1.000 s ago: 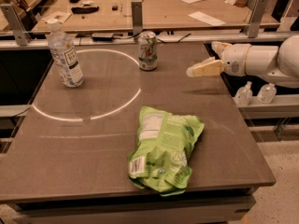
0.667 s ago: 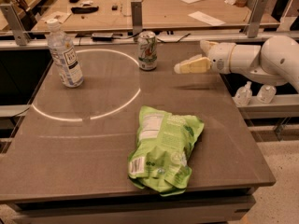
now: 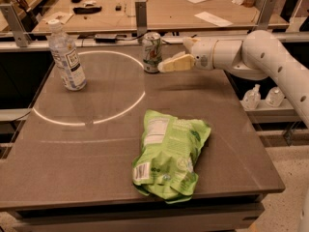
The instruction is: Move 7up can near green rice chip bag
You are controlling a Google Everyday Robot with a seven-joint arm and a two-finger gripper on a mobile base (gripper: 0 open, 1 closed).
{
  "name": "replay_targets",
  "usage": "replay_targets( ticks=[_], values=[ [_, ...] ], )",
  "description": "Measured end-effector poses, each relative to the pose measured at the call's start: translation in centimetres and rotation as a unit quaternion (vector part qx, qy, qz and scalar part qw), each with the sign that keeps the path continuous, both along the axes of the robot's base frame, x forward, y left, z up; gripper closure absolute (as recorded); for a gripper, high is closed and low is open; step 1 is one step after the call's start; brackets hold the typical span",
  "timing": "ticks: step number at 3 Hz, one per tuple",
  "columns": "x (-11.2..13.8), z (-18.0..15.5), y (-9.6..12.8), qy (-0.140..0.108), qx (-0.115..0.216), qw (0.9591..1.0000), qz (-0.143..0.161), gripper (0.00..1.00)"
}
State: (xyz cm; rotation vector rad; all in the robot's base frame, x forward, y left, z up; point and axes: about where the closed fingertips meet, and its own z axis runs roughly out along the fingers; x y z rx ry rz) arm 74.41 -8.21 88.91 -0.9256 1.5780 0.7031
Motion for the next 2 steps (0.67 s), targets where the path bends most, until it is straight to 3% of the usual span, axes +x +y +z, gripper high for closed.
replay_targets(
  ticks=[2],
  values=[
    [0.2, -1.7, 5.3, 0.010, -0.014, 0.9978, 0.065, 0.00]
  ],
)
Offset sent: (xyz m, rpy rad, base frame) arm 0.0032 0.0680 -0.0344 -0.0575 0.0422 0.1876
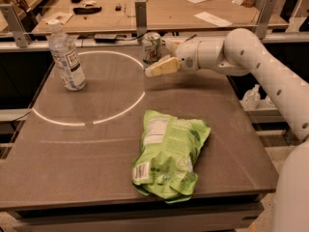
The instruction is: Move 7up can near green rice chip bag
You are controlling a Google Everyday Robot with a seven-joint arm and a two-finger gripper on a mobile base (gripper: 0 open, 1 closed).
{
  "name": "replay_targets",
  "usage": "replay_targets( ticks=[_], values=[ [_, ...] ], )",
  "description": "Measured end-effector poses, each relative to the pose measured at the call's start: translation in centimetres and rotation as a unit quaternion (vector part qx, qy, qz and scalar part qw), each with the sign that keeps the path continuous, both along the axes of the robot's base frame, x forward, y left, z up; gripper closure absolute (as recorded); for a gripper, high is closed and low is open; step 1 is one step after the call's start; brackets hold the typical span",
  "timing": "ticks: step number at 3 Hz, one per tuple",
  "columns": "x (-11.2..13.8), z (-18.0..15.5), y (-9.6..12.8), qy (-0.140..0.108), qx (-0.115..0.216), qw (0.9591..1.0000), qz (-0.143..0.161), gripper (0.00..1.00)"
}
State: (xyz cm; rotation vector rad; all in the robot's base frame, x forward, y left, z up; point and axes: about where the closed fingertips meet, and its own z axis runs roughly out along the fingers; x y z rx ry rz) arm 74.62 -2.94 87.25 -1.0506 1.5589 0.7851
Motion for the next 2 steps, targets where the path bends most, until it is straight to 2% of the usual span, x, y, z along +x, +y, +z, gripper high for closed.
replay_targets(
  ticks=[1, 2],
  values=[
    [0.04, -0.76, 1.62, 0.008, -0.003, 0.9998, 0.020, 0.00],
    [0.50, -0.97, 2.29, 0.010, -0.003, 0.9993, 0.036, 0.00]
  ],
)
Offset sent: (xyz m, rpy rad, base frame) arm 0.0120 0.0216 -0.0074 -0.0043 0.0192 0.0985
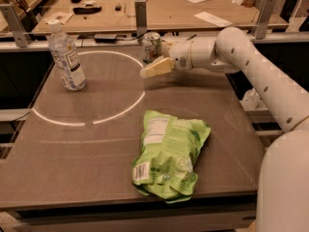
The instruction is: Move 7up can near green rice chip bag
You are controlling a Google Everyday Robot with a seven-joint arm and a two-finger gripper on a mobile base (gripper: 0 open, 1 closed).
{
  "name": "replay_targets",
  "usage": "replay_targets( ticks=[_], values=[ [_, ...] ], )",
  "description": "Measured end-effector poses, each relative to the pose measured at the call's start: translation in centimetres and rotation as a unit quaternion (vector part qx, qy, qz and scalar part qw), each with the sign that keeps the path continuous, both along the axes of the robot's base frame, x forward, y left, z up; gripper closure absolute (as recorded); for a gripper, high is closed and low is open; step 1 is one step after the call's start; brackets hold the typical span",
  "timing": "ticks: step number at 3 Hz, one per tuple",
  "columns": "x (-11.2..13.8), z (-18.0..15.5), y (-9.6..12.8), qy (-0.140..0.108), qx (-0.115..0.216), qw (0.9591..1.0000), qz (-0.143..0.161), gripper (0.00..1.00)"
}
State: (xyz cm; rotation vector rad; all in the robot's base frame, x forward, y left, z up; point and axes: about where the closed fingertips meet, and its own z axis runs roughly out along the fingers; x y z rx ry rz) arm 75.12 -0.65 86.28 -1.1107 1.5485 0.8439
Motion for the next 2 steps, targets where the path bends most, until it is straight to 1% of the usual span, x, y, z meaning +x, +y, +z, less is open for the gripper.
replay_targets(
  ticks=[1, 2],
  values=[
    [0.81, 0.64, 0.11, -0.006, 0.002, 1.0000, 0.006, 0.01],
    [1.21, 0.79, -0.21, -0.010, 0.001, 0.9999, 0.008, 0.19]
  ],
)
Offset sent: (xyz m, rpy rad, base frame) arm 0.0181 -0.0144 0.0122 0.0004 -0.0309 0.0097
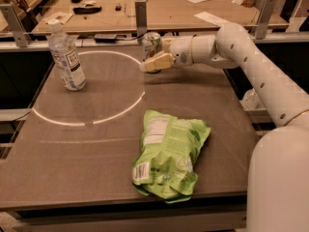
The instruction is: Move 7up can near green rice chip bag
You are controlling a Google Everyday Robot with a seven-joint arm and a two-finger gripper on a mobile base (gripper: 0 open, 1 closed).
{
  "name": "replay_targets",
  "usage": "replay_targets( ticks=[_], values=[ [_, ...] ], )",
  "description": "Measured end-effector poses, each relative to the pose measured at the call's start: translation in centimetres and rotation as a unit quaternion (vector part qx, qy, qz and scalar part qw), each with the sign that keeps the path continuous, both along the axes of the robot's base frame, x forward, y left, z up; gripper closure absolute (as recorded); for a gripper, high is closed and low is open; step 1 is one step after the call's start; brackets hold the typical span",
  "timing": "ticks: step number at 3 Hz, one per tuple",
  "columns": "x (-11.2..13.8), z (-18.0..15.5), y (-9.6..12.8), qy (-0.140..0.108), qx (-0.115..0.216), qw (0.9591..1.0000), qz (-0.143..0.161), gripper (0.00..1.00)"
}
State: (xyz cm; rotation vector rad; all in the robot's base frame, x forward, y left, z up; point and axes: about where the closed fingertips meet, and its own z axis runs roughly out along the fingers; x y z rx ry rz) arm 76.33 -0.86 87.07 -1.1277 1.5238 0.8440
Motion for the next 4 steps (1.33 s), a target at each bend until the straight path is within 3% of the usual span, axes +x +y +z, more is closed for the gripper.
replay_targets(
  ticks=[2, 3, 4],
  values=[
    [-0.1, -0.3, -0.8, -0.004, 0.001, 0.9999, 0.017, 0.64],
    [-0.8, -0.2, -0.9, -0.002, 0.022, 0.9982, 0.056, 0.87],
    [-3.8, 1.2, -2.7, -0.001, 0.029, 0.9948, 0.098, 1.00]
  ],
)
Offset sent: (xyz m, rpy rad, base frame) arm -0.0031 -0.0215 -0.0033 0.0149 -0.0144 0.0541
